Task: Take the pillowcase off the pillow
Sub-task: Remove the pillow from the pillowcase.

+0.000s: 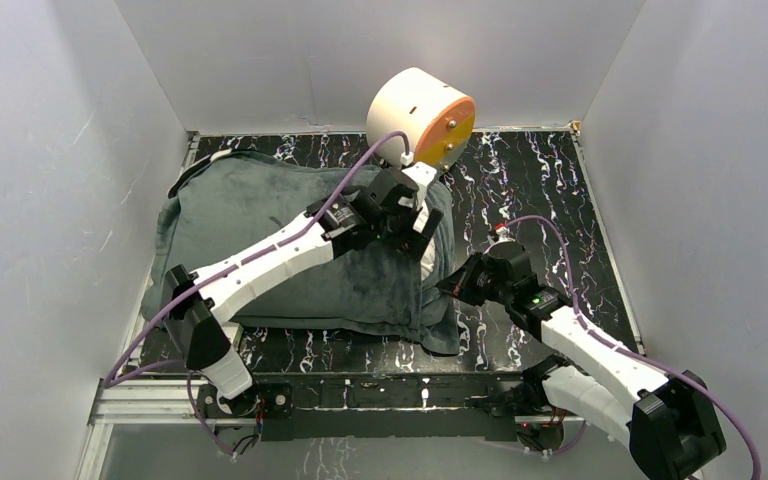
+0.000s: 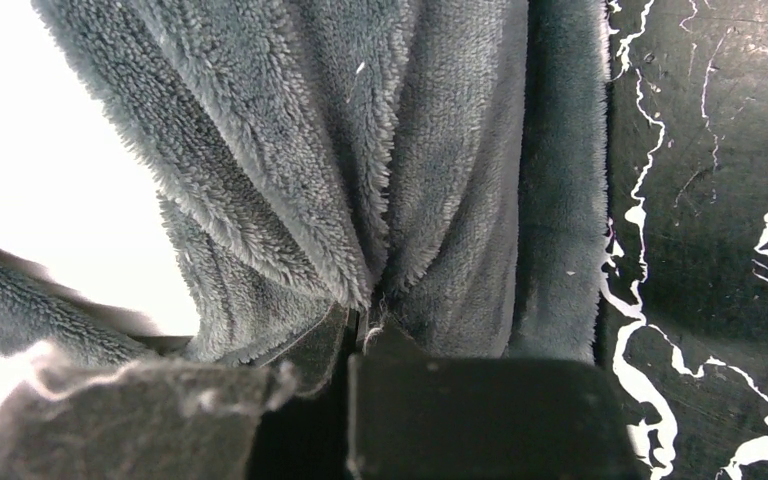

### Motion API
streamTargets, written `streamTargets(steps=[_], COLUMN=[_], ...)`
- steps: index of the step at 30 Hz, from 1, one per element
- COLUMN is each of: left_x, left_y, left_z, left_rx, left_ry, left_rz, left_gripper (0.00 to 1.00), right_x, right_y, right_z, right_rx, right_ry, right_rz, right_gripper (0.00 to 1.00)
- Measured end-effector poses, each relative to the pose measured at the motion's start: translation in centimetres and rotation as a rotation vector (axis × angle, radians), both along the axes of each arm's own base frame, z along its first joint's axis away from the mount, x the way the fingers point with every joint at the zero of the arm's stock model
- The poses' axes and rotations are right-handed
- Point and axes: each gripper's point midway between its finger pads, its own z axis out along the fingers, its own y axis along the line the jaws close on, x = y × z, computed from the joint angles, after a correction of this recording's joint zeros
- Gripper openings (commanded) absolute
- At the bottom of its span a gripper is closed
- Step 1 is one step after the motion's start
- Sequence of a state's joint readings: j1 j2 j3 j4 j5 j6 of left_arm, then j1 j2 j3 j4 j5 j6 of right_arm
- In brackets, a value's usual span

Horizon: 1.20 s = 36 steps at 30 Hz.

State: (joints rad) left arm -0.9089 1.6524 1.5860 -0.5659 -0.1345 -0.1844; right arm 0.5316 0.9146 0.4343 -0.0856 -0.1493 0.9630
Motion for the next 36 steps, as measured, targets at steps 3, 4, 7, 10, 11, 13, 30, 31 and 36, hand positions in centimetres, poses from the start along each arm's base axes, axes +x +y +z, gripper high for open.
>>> streamTargets(steps=[3, 4, 7, 10, 11, 13, 30, 31, 36], left_x=[-1.5, -2.2, -4.2, -5.5, -5.7, -5.5, -2.3, -2.2, -1.9], left_y=[0.8, 1.1, 2.1, 2.5, 2.3, 2.0, 2.4, 2.2, 1.1], left_z=[0.2, 0.0, -1.4, -2.7, -3.0, -3.9, -5.1, -5.0, -4.3], left_rx=[0.032, 0.028, 0.018, -0.006, -0.015, -0.013, 0.098, 0.102, 0.133], left_ry=[-0.004, 0.005, 0.025, 0.035, 0.036, 0.032, -0.154, -0.162, -0.199], left_rz=[0.076, 0.124, 0.205, 0.262, 0.273, 0.291, 0.236, 0.204, 0.054], left_gripper=[0.98, 0.98, 0.98, 0.98, 0.95, 0.84, 0.0, 0.0, 0.0], right_x=[0.0, 0.0, 0.0, -0.2, -0.3, -0.4, 0.2, 0.1, -0.4], right_y=[0.2, 0.2, 0.4, 0.7, 0.8, 0.8, -4.7, -4.6, -4.3], right_z=[0.0, -0.1, -0.2, -0.5, -0.6, -0.6, 2.6, 2.9, 3.5], right_rx=[0.005, 0.006, 0.012, 0.019, 0.02, 0.021, -0.136, -0.128, -0.087], right_ry=[0.003, 0.006, 0.013, 0.029, 0.036, 0.039, -0.137, -0.152, -0.205], right_rz=[0.006, 0.009, 0.016, 0.034, 0.041, 0.045, -0.167, -0.16, -0.116], right_gripper=[0.0, 0.0, 0.0, 0.0, 0.0, 0.0, 0.0, 0.0, 0.0])
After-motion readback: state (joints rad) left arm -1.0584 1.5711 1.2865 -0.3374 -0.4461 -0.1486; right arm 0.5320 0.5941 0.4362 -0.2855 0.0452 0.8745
